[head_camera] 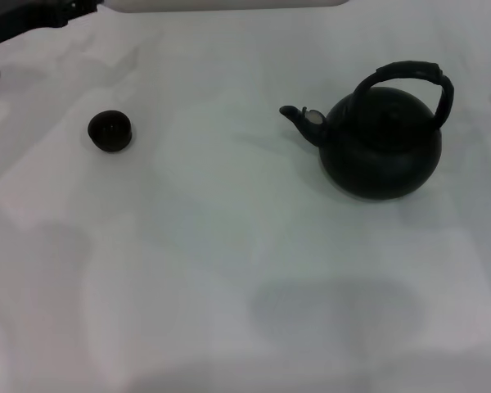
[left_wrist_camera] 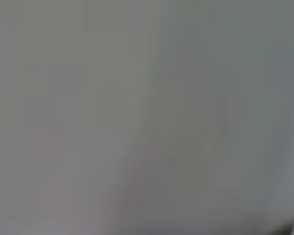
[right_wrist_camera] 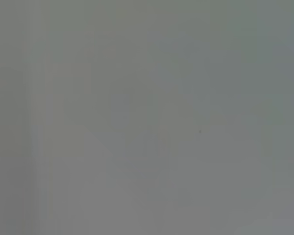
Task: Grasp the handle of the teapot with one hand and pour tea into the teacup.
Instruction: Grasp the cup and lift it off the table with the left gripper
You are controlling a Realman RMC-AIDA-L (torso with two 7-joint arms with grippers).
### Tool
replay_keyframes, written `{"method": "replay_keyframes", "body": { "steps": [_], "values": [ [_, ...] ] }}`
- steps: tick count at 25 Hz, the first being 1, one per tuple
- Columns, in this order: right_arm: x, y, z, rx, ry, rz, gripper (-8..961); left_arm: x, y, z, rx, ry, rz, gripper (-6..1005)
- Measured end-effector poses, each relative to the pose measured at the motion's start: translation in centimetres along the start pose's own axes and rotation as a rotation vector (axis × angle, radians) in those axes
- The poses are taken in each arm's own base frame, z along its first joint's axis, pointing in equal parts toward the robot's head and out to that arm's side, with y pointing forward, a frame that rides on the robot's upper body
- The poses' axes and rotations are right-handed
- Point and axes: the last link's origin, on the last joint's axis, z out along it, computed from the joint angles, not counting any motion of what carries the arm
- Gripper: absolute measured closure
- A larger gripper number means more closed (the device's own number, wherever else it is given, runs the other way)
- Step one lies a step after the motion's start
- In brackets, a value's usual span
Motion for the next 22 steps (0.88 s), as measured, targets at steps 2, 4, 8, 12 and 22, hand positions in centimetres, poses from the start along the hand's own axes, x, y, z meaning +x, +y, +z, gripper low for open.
{"method": "replay_keyframes", "body": {
  "steps": [2, 4, 8, 12, 22],
  "values": [
    [0.0, 0.0, 0.0, 0.000, 0.000, 0.000, 80, 0.6, -0.1, 0.1, 0.000, -0.052, 0.011, 119],
    [0.0, 0.0, 0.1, 0.000, 0.000, 0.000, 80, 1.1, 0.2, 0.1, -0.016, -0.098, 0.021, 120],
    [0.0, 0.0, 0.1, 0.000, 0.004, -0.001, 80, 2.1, 1.0, 0.5, -0.059, -0.236, 0.053, 122],
    [0.1, -0.1, 0.1, 0.003, 0.012, -0.002, 80, 2.6, 1.8, 0.9, -0.078, -0.357, 0.115, 121],
    [0.1, 0.0, 0.2, 0.001, 0.012, 0.000, 80, 2.6, 2.9, 1.3, -0.093, -0.538, 0.177, 119]
  ]
}}
